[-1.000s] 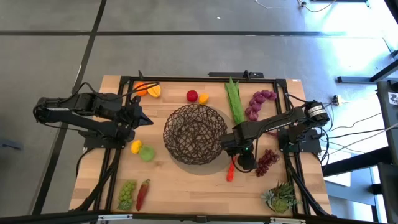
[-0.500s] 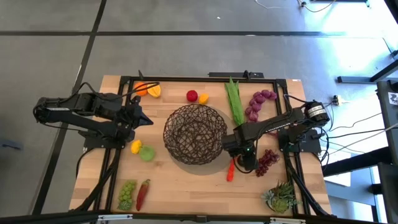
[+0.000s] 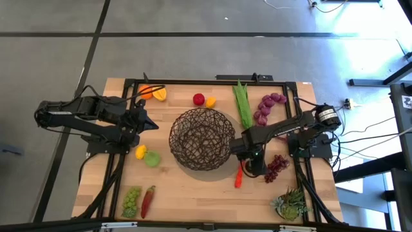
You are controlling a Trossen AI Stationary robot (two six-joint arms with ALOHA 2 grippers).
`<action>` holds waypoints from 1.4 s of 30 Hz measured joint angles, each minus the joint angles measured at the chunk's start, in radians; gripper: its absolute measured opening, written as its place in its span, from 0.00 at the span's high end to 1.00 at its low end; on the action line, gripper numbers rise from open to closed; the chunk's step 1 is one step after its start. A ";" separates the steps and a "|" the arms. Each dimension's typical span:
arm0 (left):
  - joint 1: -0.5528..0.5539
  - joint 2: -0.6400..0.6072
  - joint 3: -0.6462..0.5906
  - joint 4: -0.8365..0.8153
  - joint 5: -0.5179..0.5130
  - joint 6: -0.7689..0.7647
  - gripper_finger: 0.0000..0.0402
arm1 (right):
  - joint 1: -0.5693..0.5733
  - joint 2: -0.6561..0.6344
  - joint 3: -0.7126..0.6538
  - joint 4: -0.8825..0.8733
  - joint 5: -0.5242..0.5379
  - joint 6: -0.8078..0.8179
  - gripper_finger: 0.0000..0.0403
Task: Build produce basket
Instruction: Put the mangosteen into the wire basket
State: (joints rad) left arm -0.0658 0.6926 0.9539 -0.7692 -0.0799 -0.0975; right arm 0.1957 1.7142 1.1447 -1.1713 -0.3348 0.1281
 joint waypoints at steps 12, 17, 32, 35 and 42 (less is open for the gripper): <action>0.000 0.000 0.000 0.000 0.000 0.000 1.00 | -0.006 0.000 0.056 0.002 -0.001 0.024 0.71; 0.000 0.000 0.000 0.000 0.000 0.000 1.00 | -0.005 0.000 0.051 0.034 -0.002 0.025 0.71; 0.000 0.000 -0.001 0.000 0.000 0.000 1.00 | 0.005 0.001 0.014 0.067 0.000 0.047 0.71; 0.000 0.000 -0.001 0.000 0.000 0.000 1.00 | 0.005 0.001 0.015 0.061 0.000 0.047 0.71; 0.000 0.000 -0.001 0.000 -0.007 0.000 1.00 | 0.005 0.001 0.034 0.012 0.001 0.023 0.71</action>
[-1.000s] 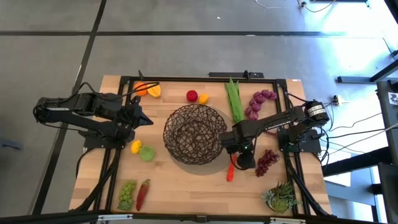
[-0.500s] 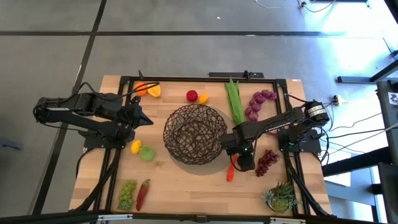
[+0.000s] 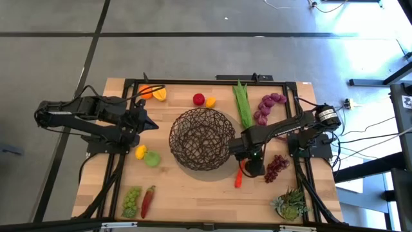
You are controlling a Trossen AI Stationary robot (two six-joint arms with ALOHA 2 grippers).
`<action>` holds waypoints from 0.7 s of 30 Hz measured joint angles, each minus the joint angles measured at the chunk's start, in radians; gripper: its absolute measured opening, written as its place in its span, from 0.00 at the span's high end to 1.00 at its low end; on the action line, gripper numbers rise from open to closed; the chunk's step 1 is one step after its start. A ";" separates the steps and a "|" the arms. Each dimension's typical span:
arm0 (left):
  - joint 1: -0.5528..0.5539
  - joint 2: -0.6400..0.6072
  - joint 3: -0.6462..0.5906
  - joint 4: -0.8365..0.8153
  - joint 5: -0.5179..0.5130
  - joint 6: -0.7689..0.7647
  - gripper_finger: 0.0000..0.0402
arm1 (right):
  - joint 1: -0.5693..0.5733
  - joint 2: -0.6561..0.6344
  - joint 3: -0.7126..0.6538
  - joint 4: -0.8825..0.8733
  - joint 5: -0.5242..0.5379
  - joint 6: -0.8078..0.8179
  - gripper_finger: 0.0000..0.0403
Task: Build produce basket
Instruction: Put the mangosteen into the wire basket
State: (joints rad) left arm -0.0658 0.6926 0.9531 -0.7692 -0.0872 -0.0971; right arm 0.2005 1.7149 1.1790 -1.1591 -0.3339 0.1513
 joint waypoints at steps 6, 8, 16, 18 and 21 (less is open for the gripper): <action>0.000 0.000 0.000 0.000 0.000 0.000 1.00 | 0.000 0.000 0.000 0.014 0.000 -0.002 0.71; 0.000 0.000 0.000 0.000 0.000 0.000 1.00 | 0.000 0.000 0.000 0.023 0.000 -0.002 0.71; 0.000 0.000 0.000 0.000 0.000 0.000 1.00 | 0.000 0.000 -0.033 0.068 -0.006 0.001 0.71; 0.000 0.000 0.000 0.000 0.000 0.000 1.00 | 0.000 0.000 -0.034 0.068 -0.006 0.001 0.71; 0.000 0.000 0.000 0.000 0.000 0.000 1.00 | 0.000 0.000 -0.034 0.069 -0.007 0.001 0.71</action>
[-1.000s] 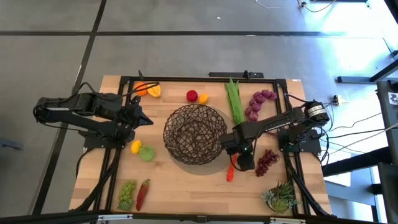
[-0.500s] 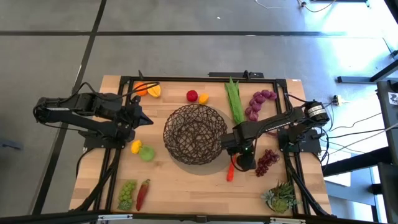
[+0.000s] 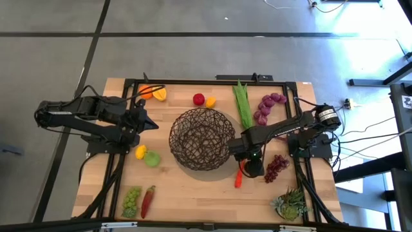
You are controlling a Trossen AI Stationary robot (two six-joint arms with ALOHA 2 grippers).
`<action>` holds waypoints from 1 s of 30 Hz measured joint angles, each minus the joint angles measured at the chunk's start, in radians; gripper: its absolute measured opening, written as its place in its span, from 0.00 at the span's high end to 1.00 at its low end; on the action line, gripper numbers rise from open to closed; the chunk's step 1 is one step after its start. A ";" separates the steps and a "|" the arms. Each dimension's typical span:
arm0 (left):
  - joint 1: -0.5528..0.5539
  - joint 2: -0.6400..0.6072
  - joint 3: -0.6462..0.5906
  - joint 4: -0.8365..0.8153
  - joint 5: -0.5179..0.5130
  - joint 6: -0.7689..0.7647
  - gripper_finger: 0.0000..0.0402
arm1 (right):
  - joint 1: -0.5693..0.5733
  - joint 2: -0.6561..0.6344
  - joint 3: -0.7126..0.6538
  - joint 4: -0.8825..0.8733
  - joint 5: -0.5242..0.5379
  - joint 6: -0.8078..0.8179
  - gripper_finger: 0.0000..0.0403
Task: Build produce basket
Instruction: Put the mangosteen into the wire basket
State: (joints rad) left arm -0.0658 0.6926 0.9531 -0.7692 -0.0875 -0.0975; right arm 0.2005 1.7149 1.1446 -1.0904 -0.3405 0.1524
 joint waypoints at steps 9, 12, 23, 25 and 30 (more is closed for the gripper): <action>0.000 0.000 0.000 0.000 0.000 0.000 1.00 | 0.000 0.000 0.000 0.005 -0.005 0.016 0.87; 0.000 0.000 0.000 0.000 0.000 0.000 1.00 | 0.000 0.000 0.000 0.013 -0.003 0.033 0.92; 0.000 0.000 0.000 0.000 0.000 0.000 1.00 | 0.000 -0.001 0.006 0.024 0.003 0.105 0.98; 0.000 0.000 0.000 0.000 0.000 0.000 1.00 | 0.000 0.000 0.022 0.025 0.007 0.106 0.98; 0.000 0.000 0.000 0.000 0.000 0.000 1.00 | -0.004 0.000 0.080 -0.025 0.004 0.106 0.98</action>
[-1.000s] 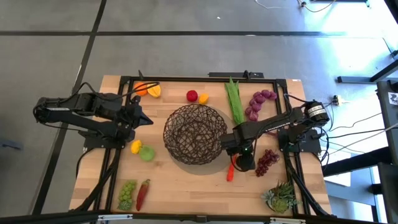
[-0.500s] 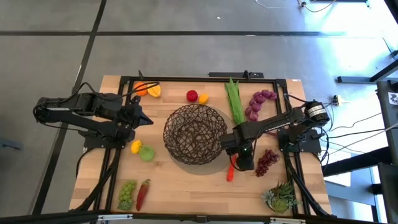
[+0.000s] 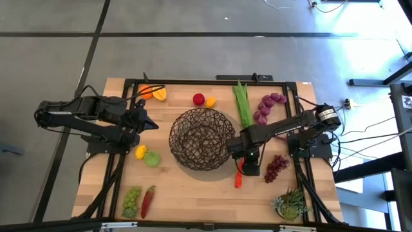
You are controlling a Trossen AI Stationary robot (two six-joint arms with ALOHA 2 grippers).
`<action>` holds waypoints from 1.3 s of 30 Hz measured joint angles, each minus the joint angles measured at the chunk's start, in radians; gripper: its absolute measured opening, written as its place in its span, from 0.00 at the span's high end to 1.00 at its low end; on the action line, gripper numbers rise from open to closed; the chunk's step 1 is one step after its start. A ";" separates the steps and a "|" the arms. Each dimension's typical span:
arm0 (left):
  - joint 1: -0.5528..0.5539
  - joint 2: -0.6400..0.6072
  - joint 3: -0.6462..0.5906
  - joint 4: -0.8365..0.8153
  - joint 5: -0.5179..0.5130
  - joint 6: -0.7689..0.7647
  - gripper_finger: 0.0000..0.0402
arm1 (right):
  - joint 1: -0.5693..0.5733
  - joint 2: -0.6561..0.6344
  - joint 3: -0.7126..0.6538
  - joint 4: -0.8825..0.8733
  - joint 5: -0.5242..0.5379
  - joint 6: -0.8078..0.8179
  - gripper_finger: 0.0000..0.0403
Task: Build produce basket
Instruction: Put the mangosteen into the wire basket
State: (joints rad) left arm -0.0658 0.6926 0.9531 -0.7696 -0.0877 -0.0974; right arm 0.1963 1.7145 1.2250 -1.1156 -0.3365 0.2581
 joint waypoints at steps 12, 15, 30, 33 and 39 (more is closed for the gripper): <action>0.000 0.000 0.000 0.000 -0.020 0.003 1.00 | -0.014 0.000 0.211 -0.375 0.024 0.003 0.99; 0.000 0.000 0.000 0.000 -0.062 0.003 1.00 | -0.037 0.000 0.302 -0.458 0.081 0.003 0.99; 0.000 0.001 0.000 0.000 -0.137 0.003 1.00 | -0.244 -0.001 0.722 -0.332 0.389 -0.057 0.99; 0.000 0.001 0.000 0.000 -0.137 0.002 1.00 | -0.291 0.000 0.715 -0.215 0.385 -0.104 0.99; 0.000 0.001 0.001 0.001 -0.137 0.002 1.00 | -0.360 0.082 0.701 -0.076 0.311 -0.160 0.99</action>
State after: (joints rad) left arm -0.0658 0.6937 0.9543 -0.7689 -0.2249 -0.0959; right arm -0.1633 1.7965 1.9255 -1.1916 -0.0255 0.0985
